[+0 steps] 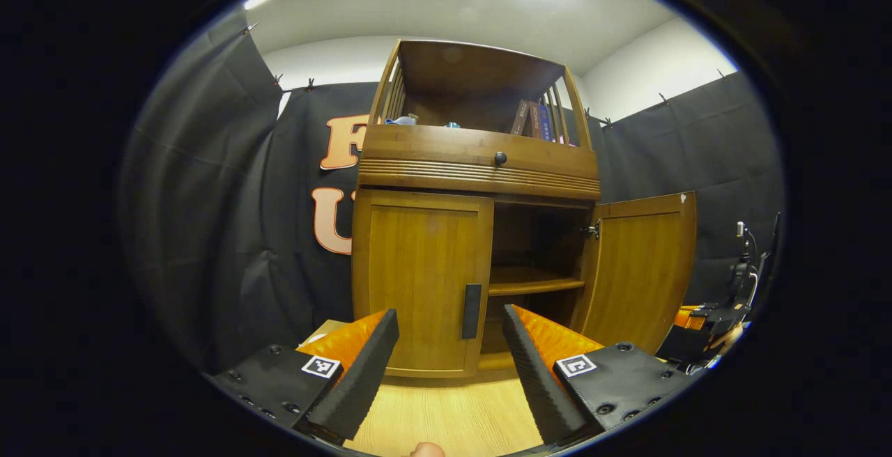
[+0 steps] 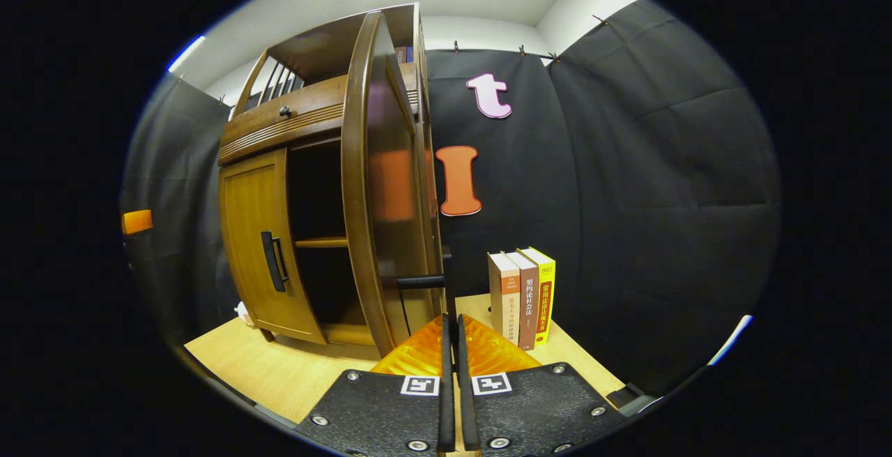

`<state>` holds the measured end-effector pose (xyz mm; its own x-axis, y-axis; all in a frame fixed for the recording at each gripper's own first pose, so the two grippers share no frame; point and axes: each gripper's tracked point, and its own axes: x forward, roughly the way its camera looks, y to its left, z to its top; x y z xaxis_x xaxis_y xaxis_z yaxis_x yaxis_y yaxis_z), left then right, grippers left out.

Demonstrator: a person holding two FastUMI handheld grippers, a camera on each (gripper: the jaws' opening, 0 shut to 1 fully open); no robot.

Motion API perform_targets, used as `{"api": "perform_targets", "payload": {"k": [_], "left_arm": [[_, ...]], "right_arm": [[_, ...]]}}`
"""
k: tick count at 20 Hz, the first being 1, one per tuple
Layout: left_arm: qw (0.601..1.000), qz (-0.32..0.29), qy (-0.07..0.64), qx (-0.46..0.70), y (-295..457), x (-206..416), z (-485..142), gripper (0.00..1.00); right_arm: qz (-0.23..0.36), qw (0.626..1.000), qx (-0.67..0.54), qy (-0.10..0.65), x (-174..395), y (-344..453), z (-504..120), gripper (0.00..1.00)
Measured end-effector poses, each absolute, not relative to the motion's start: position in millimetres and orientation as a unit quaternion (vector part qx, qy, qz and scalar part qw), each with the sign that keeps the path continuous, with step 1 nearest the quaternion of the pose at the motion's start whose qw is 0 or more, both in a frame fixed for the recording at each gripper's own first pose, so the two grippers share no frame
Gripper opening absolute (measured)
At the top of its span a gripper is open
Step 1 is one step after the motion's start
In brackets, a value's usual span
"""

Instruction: Open the right door of the double-door shoe cabinet with the right hand, and open the left door with the left hand.

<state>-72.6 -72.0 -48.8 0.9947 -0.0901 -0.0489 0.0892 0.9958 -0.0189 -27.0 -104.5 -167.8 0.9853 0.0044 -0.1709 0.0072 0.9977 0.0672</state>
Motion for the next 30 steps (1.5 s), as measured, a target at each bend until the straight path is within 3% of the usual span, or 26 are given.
{"api": "perform_targets", "payload": {"k": [7, 8, 9, 11, 16, 17, 18, 21, 24, 26, 28, 29, 30], "left_arm": [[0.997, -0.057, 0.036, -0.023, -89.1, -60.7, -63.9, 0.99], [0.997, -0.061, 0.039, -0.028, -91.7, -57.5, -66.7, 0.99], [0.997, -0.06, 0.041, -0.033, -92.8, -53.0, -68.4, 0.99], [0.997, -0.059, 0.042, -0.037, -95.5, -41.0, -73.5, 0.99], [0.995, -0.072, 0.056, -0.039, -116.7, 1.7, -102.8, 0.96], [0.995, -0.076, 0.056, -0.037, -122.1, 11.3, -109.3, 0.99], [0.994, -0.08, 0.059, -0.036, -126.2, 21.4, -118.0, 0.96], [0.994, -0.083, 0.066, -0.033, -138.6, 52.8, -139.0, 0.97], [0.995, -0.074, 0.068, -0.022, -139.3, 87.8, -157.9, 0.99], [0.995, -0.065, 0.071, -0.02, -134.3, 108.4, -168.6, 0.99], [0.995, -0.063, 0.072, -0.028, -133.7, 127.7, -178.6, 0.99], [0.995, -0.056, 0.074, -0.031, -129.5, 135.6, -184.3, 0.99], [0.995, -0.051, 0.077, -0.034, -126.2, 143.6, -189.9, 0.99]], "right_arm": [[-0.015, 0.995, 0.053, 0.087, -32.6, -120.8, -164.4, 0.04], [-0.026, 0.995, 0.049, 0.083, -36.6, -127.9, -161.8, 0.13], [-0.033, 0.995, 0.052, 0.077, -39.9, -132.6, -158.5, 0.04], [-0.034, 0.995, 0.072, 0.062, -50.4, -133.4, -144.9, 0.02], [-0.073, 0.995, 0.054, 0.044, -66.5, -152.9, -126.4, 0.02], [-0.082, 0.995, 0.049, 0.04, -73.5, -155.0, -125.1, 0.14], [-0.088, 0.994, 0.048, 0.036, -75.7, -157.3, -121.5, 0.07], [-0.101, 0.994, 0.04, 0.031, -77.4, -159.7, -117.5, 0.39], [-0.111, 0.993, 0.02, 0.032, -80.1, -160.7, -119.7, 0.58], [-0.117, 0.993, 0.015, 0.029, -79.5, -160.6, -117.6, 0.78], [-0.118, 0.993, 0.013, 0.027, -77.6, -157.4, -117.1, 0.82], [-0.119, 0.993, 0.011, 0.027, -77.5, -158.1, -117.0, 0.99], [-0.117, 0.993, 0.012, 0.026, -77.0, -157.6, -117.2, 0.99]]}}
